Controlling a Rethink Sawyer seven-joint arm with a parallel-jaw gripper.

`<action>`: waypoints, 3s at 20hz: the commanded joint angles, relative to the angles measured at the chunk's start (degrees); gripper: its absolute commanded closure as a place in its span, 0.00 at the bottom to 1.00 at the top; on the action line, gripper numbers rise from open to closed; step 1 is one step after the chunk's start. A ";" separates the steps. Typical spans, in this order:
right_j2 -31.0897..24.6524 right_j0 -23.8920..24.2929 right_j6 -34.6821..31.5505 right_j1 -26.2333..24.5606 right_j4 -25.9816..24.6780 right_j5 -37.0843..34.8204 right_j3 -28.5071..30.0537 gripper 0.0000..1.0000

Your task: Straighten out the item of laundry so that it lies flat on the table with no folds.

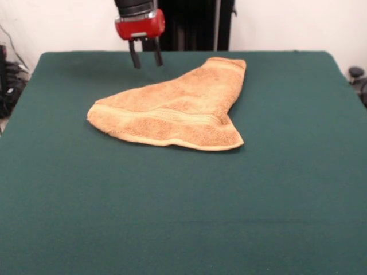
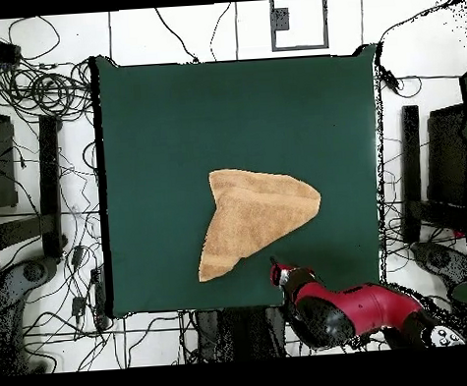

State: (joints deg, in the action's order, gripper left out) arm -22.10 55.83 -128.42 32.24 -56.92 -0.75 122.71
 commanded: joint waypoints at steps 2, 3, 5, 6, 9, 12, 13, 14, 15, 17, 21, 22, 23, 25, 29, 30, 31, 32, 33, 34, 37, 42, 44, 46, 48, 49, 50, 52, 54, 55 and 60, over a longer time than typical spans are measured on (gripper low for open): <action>-19.55 10.47 5.34 -17.93 -11.30 -1.03 -5.95 0.00; -18.73 9.51 3.82 -17.86 -12.00 0.75 -6.16 0.00; -16.28 7.23 0.74 -17.54 -12.64 5.05 -6.46 0.00; -13.75 4.97 -0.65 -16.59 -12.15 8.79 -6.61 0.00; -10.12 2.03 -1.48 -16.56 -10.58 14.86 -7.21 0.00; -10.32 1.94 -2.06 -17.93 -11.24 16.34 -7.48 0.00; -9.88 1.25 -2.13 -17.78 -10.87 16.94 -7.38 0.00; -9.49 0.55 -2.25 -17.43 -10.26 17.32 -7.06 0.00; -8.99 -0.10 -2.36 -16.93 -9.54 17.86 -6.80 0.00; -7.40 -2.24 -2.27 -15.29 -7.52 19.11 -6.01 0.00; 0.67 -8.98 -0.44 -12.35 -0.25 27.68 -4.83 0.00; 1.54 -9.38 -0.18 -12.98 0.67 29.68 -4.89 0.00; 1.59 -9.36 -0.24 -13.70 0.58 30.57 -5.17 0.00; 1.83 -9.52 -0.54 -14.72 0.32 31.94 -5.71 0.00; 3.73 -10.92 -1.21 -14.95 0.82 33.91 -6.07 0.00; 5.14 -12.16 -1.09 -14.30 1.83 33.73 -6.02 0.00; 7.15 -11.24 -0.09 -16.46 0.76 35.59 -6.69 0.00; 8.36 -11.74 0.35 -16.84 1.87 37.20 -6.63 0.00; 8.68 -12.25 0.20 -16.66 2.52 37.74 -6.68 0.00; 10.14 -13.27 0.87 -16.92 4.30 39.83 -6.50 0.00; 12.74 -15.26 1.74 -17.12 7.50 43.86 -5.99 0.00; 18.41 -20.04 5.51 -16.38 12.74 51.98 -4.87 0.00; 20.00 -21.81 6.34 -14.74 13.84 53.52 -4.40 0.00; 21.47 -22.80 5.50 -13.53 14.49 54.18 -4.11 0.00; 21.80 -22.94 4.37 -13.02 13.30 54.58 -4.71 0.00; 22.08 -23.16 3.61 -12.21 12.58 54.39 -4.82 0.00; 21.97 -22.89 3.79 -11.83 11.33 55.27 -5.58 0.00; 21.48 -21.81 3.28 -12.18 9.04 57.02 -7.75 0.00; 21.22 -20.91 2.67 -12.16 7.31 57.87 -9.57 0.00; 21.17 -20.63 2.69 -12.07 7.08 58.49 -10.02 0.00; 20.98 -20.32 1.13 -8.67 6.22 58.51 -10.52 0.00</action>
State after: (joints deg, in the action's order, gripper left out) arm 0.22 37.10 -128.42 21.72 -49.79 55.54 120.65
